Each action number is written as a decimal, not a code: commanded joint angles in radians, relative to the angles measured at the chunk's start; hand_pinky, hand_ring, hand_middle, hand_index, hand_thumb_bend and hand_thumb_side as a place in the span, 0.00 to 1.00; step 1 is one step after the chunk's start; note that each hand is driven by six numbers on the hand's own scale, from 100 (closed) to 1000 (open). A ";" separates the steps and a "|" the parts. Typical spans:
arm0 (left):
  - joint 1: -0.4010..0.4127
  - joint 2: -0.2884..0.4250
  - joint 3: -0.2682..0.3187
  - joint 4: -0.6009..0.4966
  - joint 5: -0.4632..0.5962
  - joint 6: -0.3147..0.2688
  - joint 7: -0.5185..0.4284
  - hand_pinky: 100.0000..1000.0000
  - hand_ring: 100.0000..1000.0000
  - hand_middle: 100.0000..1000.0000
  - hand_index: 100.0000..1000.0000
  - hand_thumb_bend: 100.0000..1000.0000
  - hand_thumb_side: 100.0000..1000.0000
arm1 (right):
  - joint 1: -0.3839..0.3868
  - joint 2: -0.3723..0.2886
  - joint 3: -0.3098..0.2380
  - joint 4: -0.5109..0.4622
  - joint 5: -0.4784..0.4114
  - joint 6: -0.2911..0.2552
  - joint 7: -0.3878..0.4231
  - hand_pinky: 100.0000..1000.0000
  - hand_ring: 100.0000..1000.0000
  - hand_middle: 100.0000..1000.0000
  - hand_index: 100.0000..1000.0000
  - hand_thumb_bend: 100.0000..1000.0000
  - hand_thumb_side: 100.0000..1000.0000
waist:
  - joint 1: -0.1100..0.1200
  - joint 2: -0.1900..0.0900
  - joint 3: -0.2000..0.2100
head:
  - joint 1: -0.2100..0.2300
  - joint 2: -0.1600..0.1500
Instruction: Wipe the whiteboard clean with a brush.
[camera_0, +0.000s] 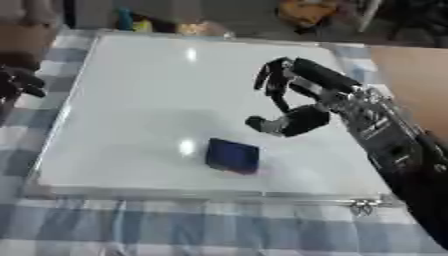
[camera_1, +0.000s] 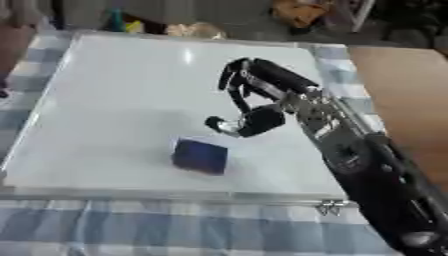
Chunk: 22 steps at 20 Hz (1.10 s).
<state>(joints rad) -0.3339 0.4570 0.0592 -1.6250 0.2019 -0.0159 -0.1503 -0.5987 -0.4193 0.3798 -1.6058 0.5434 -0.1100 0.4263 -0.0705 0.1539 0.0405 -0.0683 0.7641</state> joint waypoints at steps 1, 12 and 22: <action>-0.010 0.016 0.002 -0.014 0.005 -0.001 -0.003 0.50 0.52 0.58 0.70 0.65 0.96 | -0.022 -0.002 0.003 0.000 0.007 -0.005 0.037 0.48 0.58 0.63 0.18 0.29 0.36 | 0.003 -0.016 0.001 | 0.001 0.006; -0.014 0.016 0.000 -0.014 0.006 -0.001 -0.006 0.50 0.52 0.58 0.70 0.64 0.96 | -0.036 0.032 0.045 0.049 0.007 -0.019 0.091 0.49 0.59 0.63 0.19 0.28 0.34 | 0.004 -0.012 0.007 | 0.004 0.006; -0.015 0.015 -0.001 -0.014 0.007 0.000 -0.008 0.50 0.52 0.58 0.70 0.64 0.96 | -0.032 0.050 0.074 0.063 -0.001 -0.034 0.110 0.48 0.58 0.62 0.19 0.28 0.37 | 0.003 -0.011 0.006 | 0.001 0.006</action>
<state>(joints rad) -0.3342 0.4570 0.0540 -1.6250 0.2022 -0.0148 -0.1550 -0.6162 -0.3634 0.4567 -1.5399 0.5435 -0.1427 0.5311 -0.0710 0.1543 0.0472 -0.0669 0.7641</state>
